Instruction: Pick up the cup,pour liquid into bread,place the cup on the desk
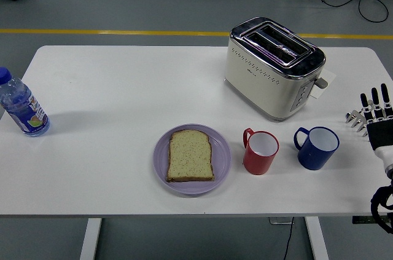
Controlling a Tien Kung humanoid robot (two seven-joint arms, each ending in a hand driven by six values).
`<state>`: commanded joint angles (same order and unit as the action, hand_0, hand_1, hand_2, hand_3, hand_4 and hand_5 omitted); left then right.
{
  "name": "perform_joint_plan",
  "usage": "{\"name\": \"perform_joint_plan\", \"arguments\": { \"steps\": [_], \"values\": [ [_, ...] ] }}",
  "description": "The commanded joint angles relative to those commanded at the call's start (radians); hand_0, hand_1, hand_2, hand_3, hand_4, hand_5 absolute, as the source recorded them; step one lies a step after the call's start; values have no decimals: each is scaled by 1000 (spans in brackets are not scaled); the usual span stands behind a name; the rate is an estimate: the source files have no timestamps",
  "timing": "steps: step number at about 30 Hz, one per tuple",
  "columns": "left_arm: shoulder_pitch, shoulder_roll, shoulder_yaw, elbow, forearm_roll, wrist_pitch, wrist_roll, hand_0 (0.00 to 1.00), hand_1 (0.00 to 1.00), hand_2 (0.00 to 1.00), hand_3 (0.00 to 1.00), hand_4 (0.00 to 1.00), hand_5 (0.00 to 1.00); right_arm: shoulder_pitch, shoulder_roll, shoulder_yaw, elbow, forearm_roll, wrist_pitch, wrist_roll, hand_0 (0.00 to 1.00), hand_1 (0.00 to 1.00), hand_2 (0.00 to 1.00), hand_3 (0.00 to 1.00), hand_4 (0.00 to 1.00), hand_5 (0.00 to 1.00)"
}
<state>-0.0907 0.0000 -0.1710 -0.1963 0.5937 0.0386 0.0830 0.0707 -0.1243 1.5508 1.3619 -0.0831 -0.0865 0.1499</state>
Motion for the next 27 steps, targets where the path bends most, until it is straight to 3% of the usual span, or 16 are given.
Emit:
{"name": "perform_joint_plan", "arguments": {
  "steps": [27],
  "values": [
    [-10, 0, -10, -1, 4, 0, 0, 636, 645, 656, 547, 321, 842, 7, 7, 6, -10, 30, -9, 1, 678, 610, 666, 628, 613, 284]
  ]
}}
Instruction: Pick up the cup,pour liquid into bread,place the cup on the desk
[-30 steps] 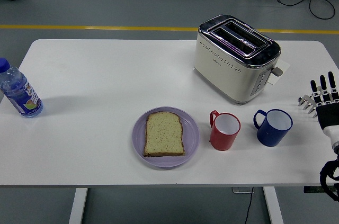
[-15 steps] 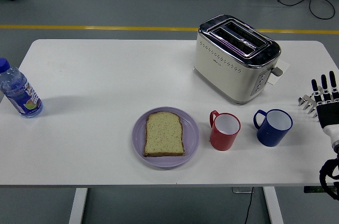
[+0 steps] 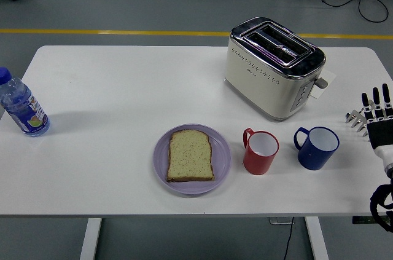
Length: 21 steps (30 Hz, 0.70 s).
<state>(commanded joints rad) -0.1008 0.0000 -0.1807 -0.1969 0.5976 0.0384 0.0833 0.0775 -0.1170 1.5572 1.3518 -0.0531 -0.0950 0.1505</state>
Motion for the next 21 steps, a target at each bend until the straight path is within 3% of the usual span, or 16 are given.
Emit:
{"name": "perform_joint_plan", "arguments": {
  "steps": [21],
  "values": [
    [1, 0, 3, 0, 0, 0, 0, 635, 645, 656, 548, 320, 843, 0, 1, 0, -3, 7, -2, -2, 675, 609, 666, 626, 605, 277]
  ]
}}
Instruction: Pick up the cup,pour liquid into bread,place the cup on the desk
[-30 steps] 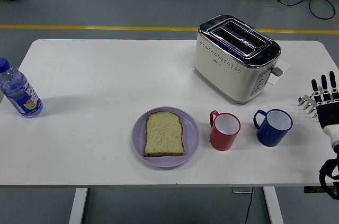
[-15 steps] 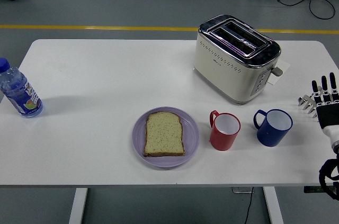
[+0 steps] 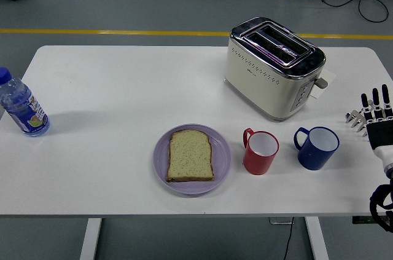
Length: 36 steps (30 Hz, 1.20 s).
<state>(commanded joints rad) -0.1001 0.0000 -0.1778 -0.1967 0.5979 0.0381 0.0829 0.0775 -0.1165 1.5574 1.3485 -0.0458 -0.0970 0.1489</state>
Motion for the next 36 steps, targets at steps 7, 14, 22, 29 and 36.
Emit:
{"name": "perform_joint_plan", "arguments": {
  "steps": [7, 14, 22, 29, 36],
  "values": [
    [4, 0, 3, 0, -2, 0, 0, 635, 645, 656, 548, 320, 844, -3, -1, -4, -1, 3, 0, 0, 674, 609, 666, 626, 603, 275],
    [11, 0, 12, 1, -5, -1, 1, 636, 645, 655, 547, 319, 843, -8, -1, -5, -2, 7, -2, 2, 674, 608, 666, 625, 603, 273],
    [13, 0, 18, 1, -7, -1, 1, 636, 646, 656, 548, 320, 844, -9, -1, -5, -3, 10, -3, 3, 672, 607, 665, 624, 602, 273],
    [16, 0, 18, 1, -6, -1, 0, 636, 646, 656, 549, 320, 844, -11, -1, -6, -3, 13, -1, 3, 670, 607, 665, 624, 601, 273],
    [14, 0, 13, 0, -4, -1, 0, 637, 646, 656, 549, 320, 844, -11, -1, -6, -2, 17, 1, 5, 670, 606, 665, 624, 601, 271]
  ]
}}
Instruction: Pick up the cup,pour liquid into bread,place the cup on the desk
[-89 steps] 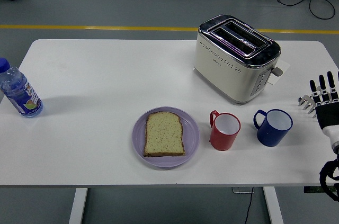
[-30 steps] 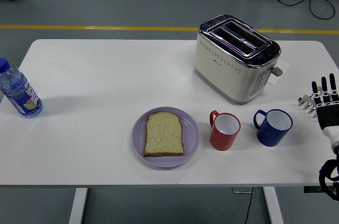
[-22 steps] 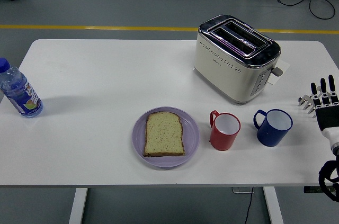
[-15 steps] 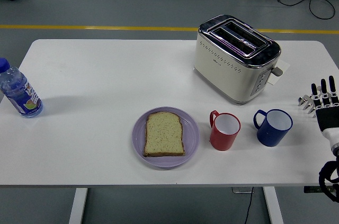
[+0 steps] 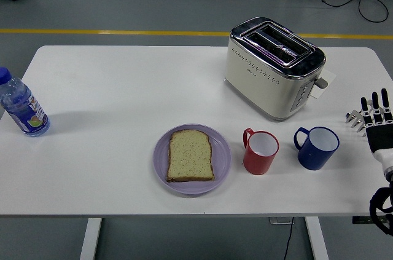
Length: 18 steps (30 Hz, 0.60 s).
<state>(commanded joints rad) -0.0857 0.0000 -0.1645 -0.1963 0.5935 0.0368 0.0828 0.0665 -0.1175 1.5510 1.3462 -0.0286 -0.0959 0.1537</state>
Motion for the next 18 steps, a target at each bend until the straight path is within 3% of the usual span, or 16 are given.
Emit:
{"name": "perform_joint_plan", "arguments": {
  "steps": [18],
  "values": [
    [-11, 0, -15, -1, 7, 0, 0, 637, 646, 656, 549, 320, 843, 9, 3, 3, -1, 8, 5, 2, 668, 605, 663, 624, 599, 268]
  ]
}}
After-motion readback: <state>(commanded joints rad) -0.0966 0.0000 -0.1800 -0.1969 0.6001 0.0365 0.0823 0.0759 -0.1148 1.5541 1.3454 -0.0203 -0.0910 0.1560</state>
